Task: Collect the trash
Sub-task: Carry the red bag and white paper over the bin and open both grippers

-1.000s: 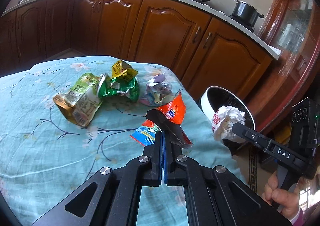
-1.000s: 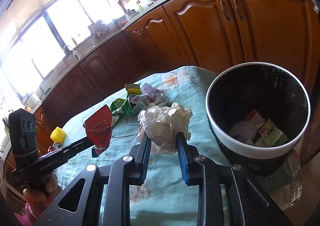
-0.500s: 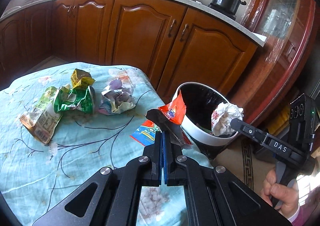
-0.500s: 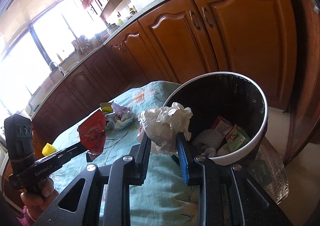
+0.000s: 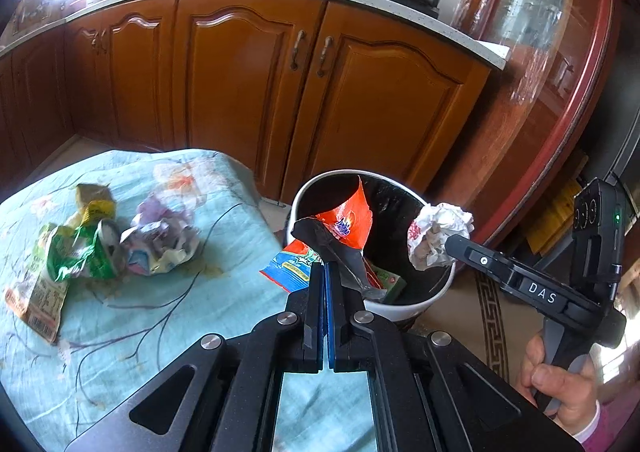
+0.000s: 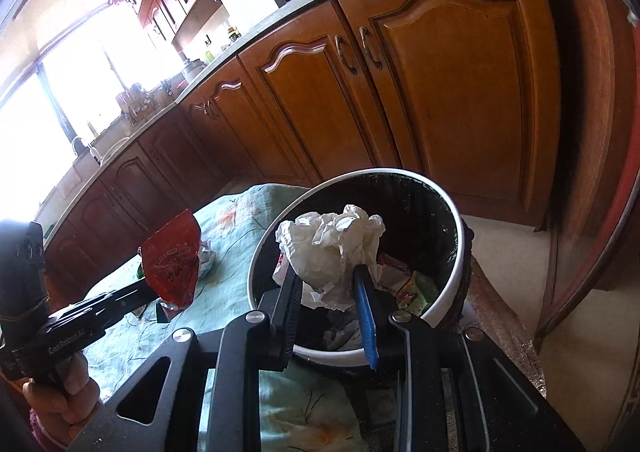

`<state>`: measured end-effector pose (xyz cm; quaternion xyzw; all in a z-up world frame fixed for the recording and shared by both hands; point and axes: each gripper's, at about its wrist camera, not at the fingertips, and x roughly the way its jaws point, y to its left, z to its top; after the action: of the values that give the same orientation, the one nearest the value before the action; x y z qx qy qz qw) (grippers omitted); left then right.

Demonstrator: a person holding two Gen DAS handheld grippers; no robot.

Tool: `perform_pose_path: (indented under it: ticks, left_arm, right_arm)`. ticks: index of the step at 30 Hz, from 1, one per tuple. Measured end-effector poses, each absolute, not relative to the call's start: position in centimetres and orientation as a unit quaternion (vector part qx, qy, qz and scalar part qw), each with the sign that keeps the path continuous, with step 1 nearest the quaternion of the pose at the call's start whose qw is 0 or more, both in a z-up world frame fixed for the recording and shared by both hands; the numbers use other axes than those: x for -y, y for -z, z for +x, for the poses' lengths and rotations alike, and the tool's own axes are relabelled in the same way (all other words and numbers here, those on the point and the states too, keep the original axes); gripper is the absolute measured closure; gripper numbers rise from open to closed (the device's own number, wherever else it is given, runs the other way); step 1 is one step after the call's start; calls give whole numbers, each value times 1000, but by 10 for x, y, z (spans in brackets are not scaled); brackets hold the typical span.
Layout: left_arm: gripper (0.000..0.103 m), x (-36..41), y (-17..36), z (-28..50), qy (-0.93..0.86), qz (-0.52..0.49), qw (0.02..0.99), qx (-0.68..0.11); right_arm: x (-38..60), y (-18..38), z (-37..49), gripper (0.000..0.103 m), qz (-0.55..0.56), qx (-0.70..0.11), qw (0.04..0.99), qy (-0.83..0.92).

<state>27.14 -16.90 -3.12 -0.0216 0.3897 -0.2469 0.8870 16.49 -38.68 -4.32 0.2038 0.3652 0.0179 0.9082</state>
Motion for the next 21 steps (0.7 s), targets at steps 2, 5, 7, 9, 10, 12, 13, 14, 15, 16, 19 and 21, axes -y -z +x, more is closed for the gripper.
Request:
perform_pose_path:
  ticks: [2, 5, 7, 9, 10, 12, 13, 14, 15, 16, 19, 21]
  left_arm:
    - [103, 180, 32, 277, 252, -13, 885, -391]
    - [103, 194, 35, 287, 257, -1, 882, -395]
    - [103, 202, 39, 294, 258, 5, 880, -399]
    - [103, 208, 43, 300, 258, 8, 877, -404]
    - [103, 211, 45, 303, 257, 10, 877, -407]
    - [103, 217, 48, 310, 256, 13, 875, -411]
    - [103, 220, 50, 313, 256, 14, 874, -414]
    - [103, 223, 51, 316, 256, 15, 873, -416]
    - [103, 226, 52, 318, 255, 16, 872, -418]
    - [103, 229, 54, 320, 254, 18, 872, -419]
    - [103, 237, 59, 327, 252, 22, 869, -425]
    - [101, 240, 63, 332, 253, 16, 864, -435]
  right_arm:
    - [391, 42, 169, 77, 202, -367, 908, -15]
    - [397, 41, 174, 77, 199, -366, 909, -9]
    - [402, 40, 177, 76, 196, -365, 910, -5]
    - [403, 42, 180, 76, 192, -368, 910, -3]
    - [404, 43, 182, 76, 192, -369, 909, -2]
    - [407, 46, 185, 76, 189, -374, 908, 0]
    - [408, 47, 187, 76, 188, -376, 907, 1]
    - [409, 49, 189, 76, 187, -379, 906, 2]
    - [411, 51, 190, 76, 187, -382, 905, 3]
    - [412, 53, 192, 76, 188, -386, 903, 2]
    - [414, 58, 196, 75, 190, -393, 900, 3]
    - [416, 60, 199, 71, 191, -398, 897, 3]
